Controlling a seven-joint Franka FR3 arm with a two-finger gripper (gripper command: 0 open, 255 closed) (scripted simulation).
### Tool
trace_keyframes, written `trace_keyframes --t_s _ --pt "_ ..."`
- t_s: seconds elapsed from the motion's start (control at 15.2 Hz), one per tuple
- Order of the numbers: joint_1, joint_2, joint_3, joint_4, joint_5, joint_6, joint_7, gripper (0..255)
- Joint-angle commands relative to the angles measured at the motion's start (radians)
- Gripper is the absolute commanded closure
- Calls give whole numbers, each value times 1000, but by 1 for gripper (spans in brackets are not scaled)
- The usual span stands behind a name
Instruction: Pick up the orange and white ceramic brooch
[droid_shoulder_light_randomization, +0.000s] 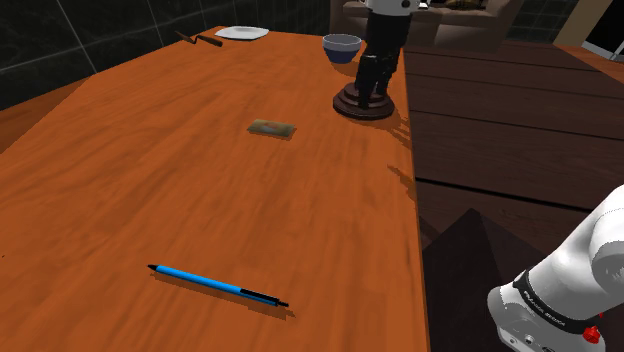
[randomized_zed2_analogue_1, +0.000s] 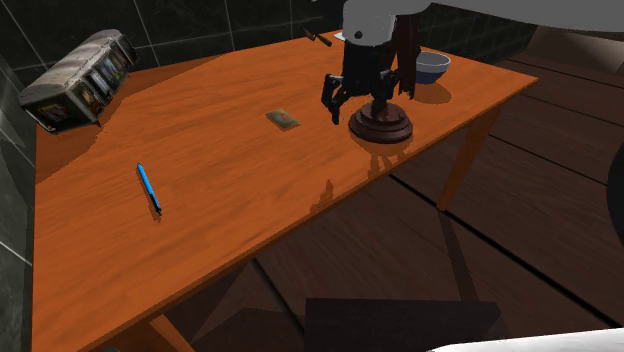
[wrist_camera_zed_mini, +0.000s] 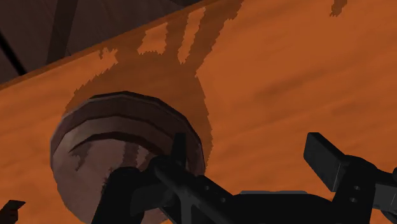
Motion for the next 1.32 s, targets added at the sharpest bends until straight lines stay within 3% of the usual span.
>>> trace_keyframes --t_s 0.0,0.59,0.99,1.25 --pt "11 63 18 52 -8 11 5 0" --pt "86 396 97 409 -88 -19 50 0" --pt "177 657 126 749 -169 -107 70 0" --pt "178 663 125 715 -171 -68 70 0"
